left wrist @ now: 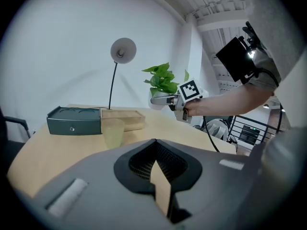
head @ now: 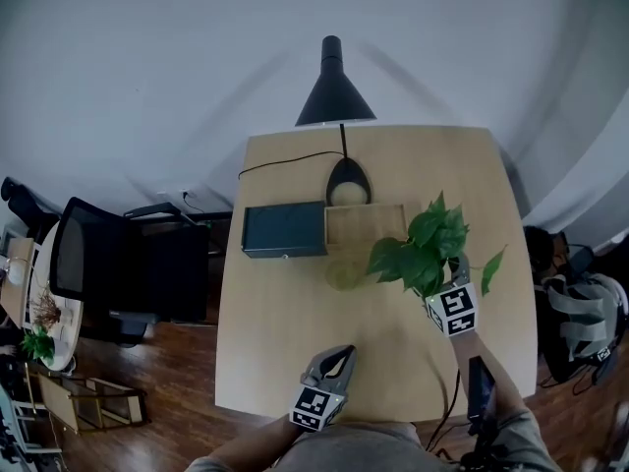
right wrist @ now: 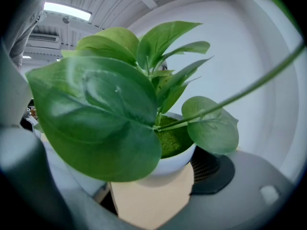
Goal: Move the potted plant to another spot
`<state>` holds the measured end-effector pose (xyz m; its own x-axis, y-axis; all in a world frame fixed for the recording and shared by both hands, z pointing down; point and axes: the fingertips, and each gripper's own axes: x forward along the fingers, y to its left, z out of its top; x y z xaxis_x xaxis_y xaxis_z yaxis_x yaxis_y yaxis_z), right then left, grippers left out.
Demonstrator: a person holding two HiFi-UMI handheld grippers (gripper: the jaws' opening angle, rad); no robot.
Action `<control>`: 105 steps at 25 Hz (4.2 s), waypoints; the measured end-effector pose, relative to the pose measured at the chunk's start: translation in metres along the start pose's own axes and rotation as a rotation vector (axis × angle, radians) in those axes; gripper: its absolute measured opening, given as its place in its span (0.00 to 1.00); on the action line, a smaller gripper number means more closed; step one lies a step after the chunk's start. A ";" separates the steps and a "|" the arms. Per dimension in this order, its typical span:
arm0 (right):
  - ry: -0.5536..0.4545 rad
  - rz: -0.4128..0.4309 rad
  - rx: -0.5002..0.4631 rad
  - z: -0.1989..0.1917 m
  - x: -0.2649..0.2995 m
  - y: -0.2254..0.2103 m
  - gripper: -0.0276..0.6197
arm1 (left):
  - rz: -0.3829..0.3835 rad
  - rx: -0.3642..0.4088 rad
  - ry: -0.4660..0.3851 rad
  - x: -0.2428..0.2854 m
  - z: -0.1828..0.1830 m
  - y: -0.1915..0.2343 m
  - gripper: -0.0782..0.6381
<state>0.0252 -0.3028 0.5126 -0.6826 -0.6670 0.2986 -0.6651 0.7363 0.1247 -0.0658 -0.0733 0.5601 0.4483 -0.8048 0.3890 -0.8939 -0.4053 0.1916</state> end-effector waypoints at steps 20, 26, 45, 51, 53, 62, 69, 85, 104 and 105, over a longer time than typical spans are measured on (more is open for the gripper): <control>0.065 -0.027 0.061 -0.060 0.084 -0.091 0.78 | 0.035 -0.043 0.012 0.077 0.029 0.013 0.10; 0.084 -0.042 0.083 -0.078 0.091 -0.107 0.78 | -0.004 -0.045 0.012 0.107 0.038 0.010 0.10; 0.167 -0.093 0.147 -0.136 0.114 -0.121 0.78 | -0.011 -0.076 0.058 0.121 0.021 0.018 0.10; 0.162 -0.093 0.168 -0.138 0.114 -0.120 0.78 | -0.014 -0.073 0.067 0.121 0.018 0.020 0.10; 0.163 -0.089 0.172 -0.139 0.114 -0.120 0.78 | -0.017 -0.074 0.065 0.122 0.019 0.020 0.10; 0.161 -0.076 0.163 -0.139 0.113 -0.120 0.79 | -0.026 -0.074 0.057 0.122 0.021 0.015 0.10; 0.169 -0.049 0.176 -0.143 0.111 -0.116 0.82 | -0.025 -0.071 0.055 0.121 0.022 0.017 0.10; 0.225 -0.030 0.193 -0.149 0.062 -0.094 0.89 | -0.064 -0.060 0.005 0.120 0.038 0.003 0.10; 0.080 -0.018 0.016 -0.025 -0.029 -0.020 0.73 | -0.075 -0.024 -0.189 0.039 0.077 -0.017 0.10; 0.070 -0.016 0.007 -0.018 -0.033 -0.013 0.72 | -0.071 -0.024 -0.197 0.033 0.076 -0.016 0.10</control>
<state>0.0618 -0.2884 0.5179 -0.6494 -0.6687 0.3621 -0.6778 0.7248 0.1230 -0.0362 -0.1262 0.5014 0.4997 -0.8449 0.1910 -0.8590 -0.4550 0.2348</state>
